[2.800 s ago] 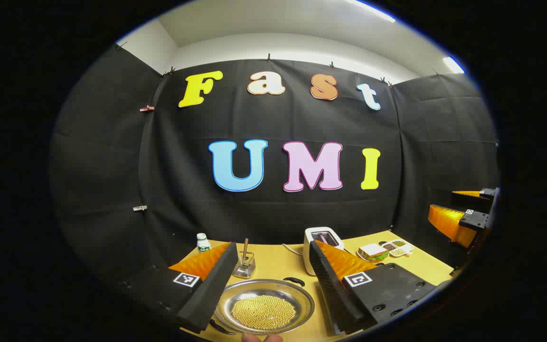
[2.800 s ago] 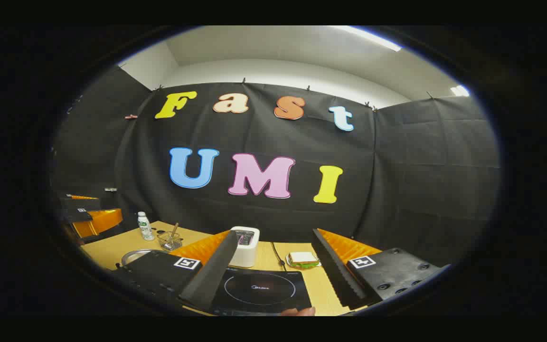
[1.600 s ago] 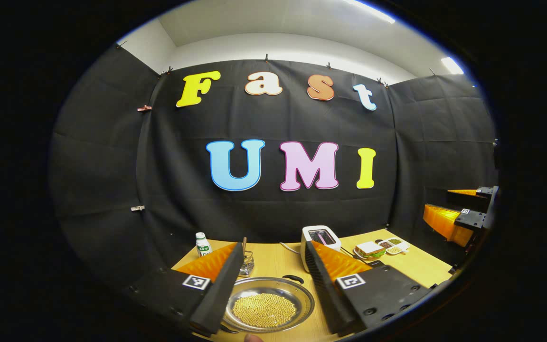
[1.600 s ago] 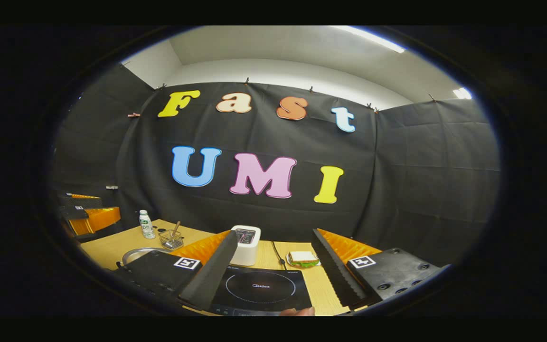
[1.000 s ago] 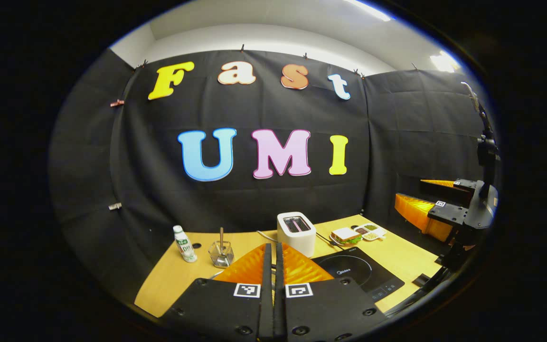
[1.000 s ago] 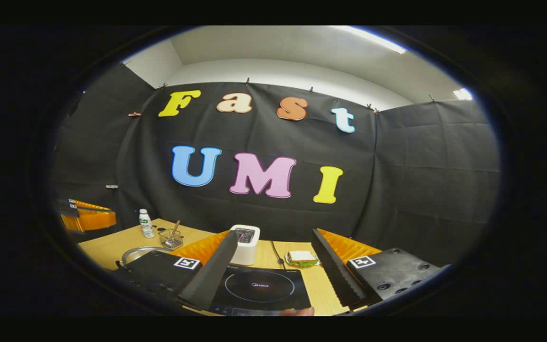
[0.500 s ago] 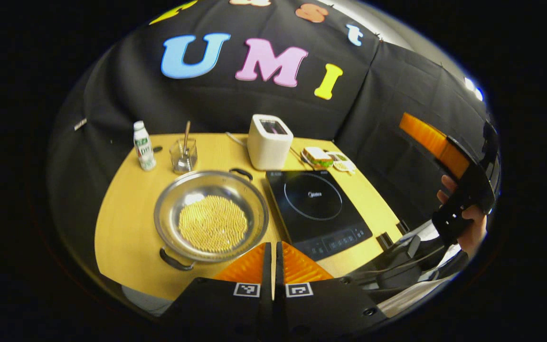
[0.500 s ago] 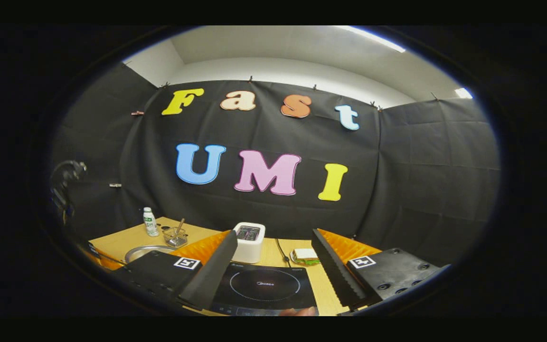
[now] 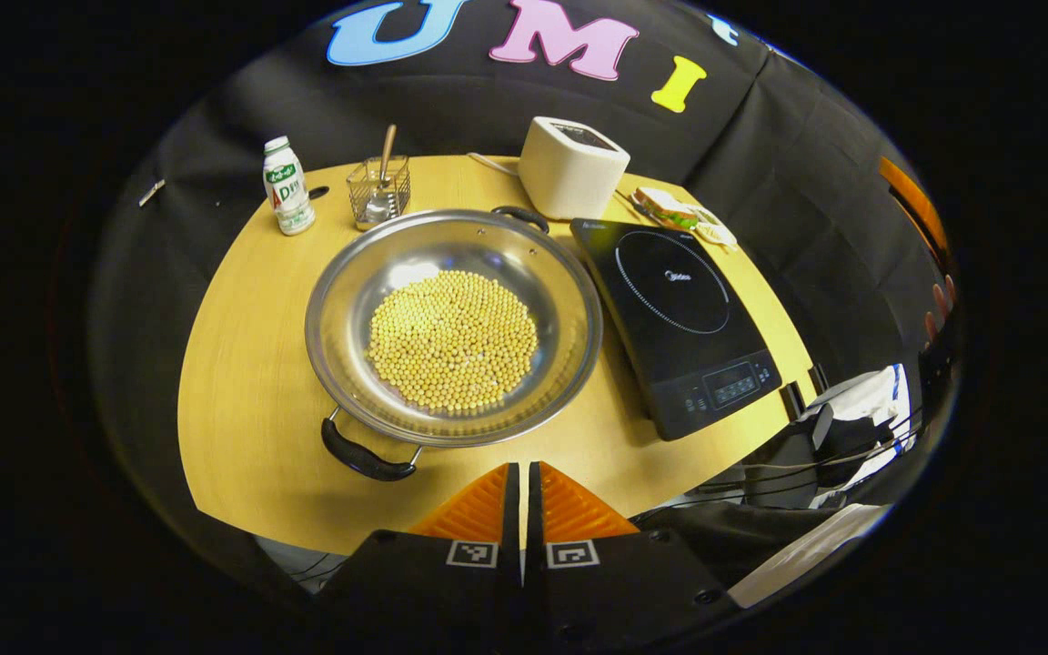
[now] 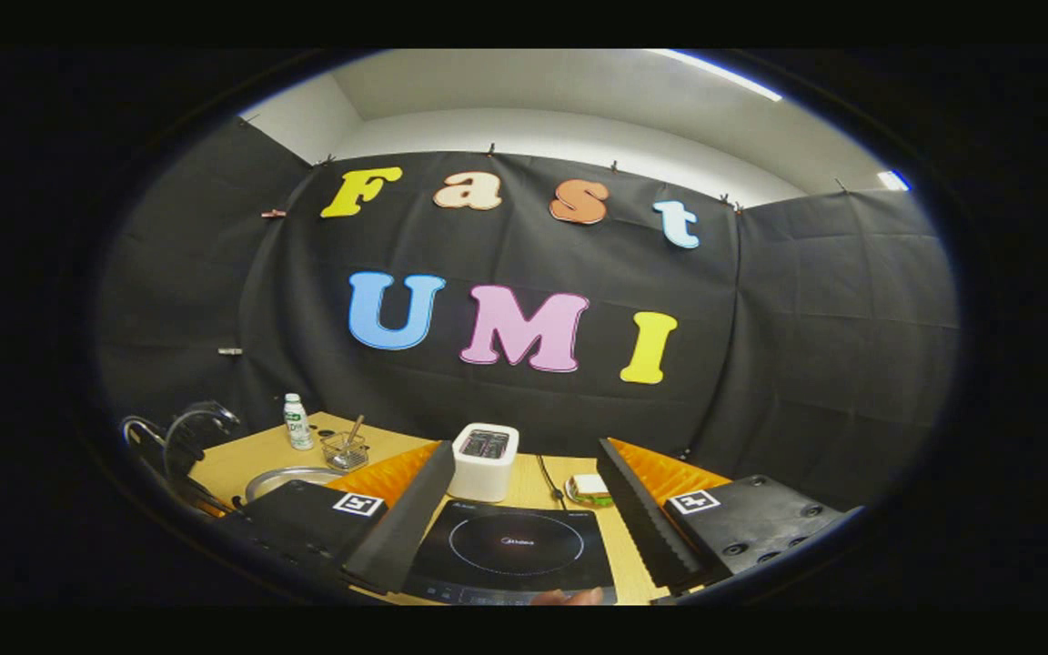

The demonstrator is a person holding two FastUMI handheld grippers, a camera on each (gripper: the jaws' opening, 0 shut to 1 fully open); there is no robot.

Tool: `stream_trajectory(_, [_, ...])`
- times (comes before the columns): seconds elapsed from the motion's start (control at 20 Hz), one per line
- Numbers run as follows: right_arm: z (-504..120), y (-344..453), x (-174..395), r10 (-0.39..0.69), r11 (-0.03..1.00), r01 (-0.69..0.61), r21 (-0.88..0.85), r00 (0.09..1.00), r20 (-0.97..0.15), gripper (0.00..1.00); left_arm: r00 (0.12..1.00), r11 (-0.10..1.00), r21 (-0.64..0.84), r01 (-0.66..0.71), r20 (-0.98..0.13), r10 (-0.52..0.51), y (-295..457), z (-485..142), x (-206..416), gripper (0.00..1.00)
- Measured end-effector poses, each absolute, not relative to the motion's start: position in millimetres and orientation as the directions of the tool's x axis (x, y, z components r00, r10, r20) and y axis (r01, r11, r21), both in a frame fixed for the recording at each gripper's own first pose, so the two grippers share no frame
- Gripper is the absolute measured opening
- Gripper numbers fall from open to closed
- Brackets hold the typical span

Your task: First push the handle of the pot to place it horizontally, then grasp the pot with both hands and set it on the induction cooktop.

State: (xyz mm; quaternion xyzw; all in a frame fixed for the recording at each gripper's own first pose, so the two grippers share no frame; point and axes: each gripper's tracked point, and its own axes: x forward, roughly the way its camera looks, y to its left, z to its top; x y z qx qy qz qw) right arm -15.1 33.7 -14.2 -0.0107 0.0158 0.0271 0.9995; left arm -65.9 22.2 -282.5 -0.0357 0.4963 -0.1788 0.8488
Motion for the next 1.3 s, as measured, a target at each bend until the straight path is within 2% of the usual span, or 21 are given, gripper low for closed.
stream_trajectory(0.2, [-16.1,36.2,-13.9,0.061,0.998,-0.062,-0.013,0.997,-0.039,0.98,0.390,0.939,-0.238,0.247,-0.863,-0.322,36.8,-311.5,-59.7,0.05])
stream_trajectory(0.5, [-17.6,48.0,-11.0,0.090,0.996,-0.090,-0.014,0.995,-0.045,0.98,0.376,0.949,-0.212,0.232,-0.880,-0.288,58.1,-330.1,-45.4,0.05])
stream_trajectory(0.7, [-24.8,57.7,-5.5,0.111,0.994,-0.111,-0.005,0.992,-0.056,0.98,0.358,0.942,-0.256,0.216,-0.877,-0.320,56.6,-336.3,-45.1,0.05])
stream_trajectory(1.05, [-31.4,67.9,13.4,0.145,0.989,-0.144,0.007,0.986,-0.082,0.99,0.358,0.960,-0.224,0.169,-0.894,-0.271,85.4,-343.6,-31.3,0.05])
stream_trajectory(1.3, [-35.6,64.4,15.5,0.130,0.991,-0.131,-0.005,0.986,-0.103,0.96,0.336,0.969,-0.177,0.173,-0.914,-0.227,114.7,-357.7,-16.9,0.05])
